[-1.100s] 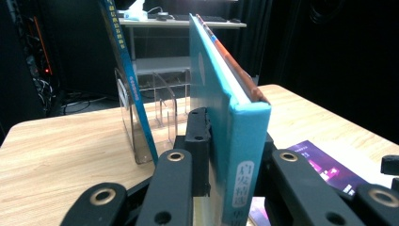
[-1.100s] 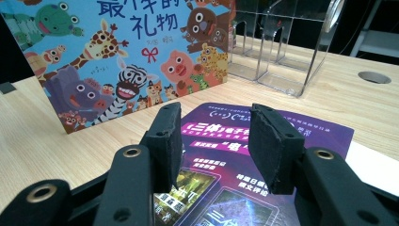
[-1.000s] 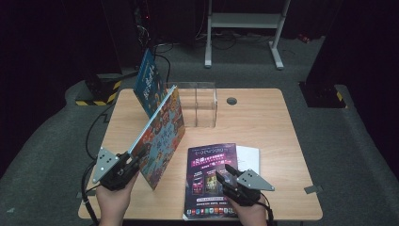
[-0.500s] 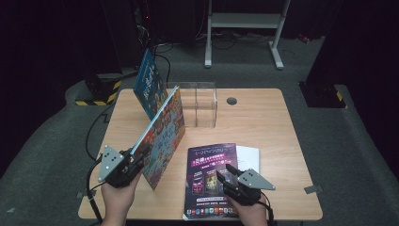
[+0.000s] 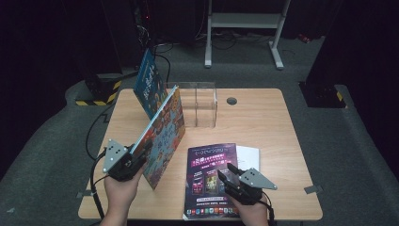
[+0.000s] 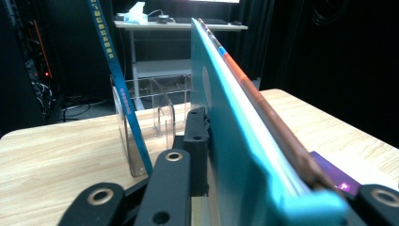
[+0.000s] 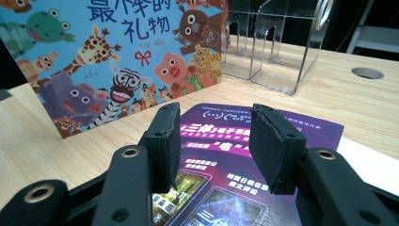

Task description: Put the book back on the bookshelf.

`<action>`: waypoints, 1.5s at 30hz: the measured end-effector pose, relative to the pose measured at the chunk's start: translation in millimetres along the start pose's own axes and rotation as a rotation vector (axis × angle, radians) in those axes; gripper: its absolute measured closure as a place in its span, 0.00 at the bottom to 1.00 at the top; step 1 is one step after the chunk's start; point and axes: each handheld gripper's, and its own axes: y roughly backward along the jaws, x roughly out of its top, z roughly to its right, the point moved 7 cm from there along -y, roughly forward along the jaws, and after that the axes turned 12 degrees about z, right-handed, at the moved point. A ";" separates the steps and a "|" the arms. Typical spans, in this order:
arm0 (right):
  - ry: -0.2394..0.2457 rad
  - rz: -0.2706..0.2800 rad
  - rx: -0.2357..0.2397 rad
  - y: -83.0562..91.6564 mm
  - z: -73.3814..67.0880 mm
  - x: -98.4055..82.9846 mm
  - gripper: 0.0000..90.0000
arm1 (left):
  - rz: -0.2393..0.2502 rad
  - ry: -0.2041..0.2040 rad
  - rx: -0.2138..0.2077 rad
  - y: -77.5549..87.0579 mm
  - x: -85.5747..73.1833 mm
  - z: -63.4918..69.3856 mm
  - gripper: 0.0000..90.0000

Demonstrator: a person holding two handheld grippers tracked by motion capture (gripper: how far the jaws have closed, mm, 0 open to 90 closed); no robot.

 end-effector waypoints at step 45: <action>-0.011 -0.069 -0.142 26.5 68.1 -26.1 0.58 | -0.004 0.003 0.054 -22.1 19.9 -8.7 0.90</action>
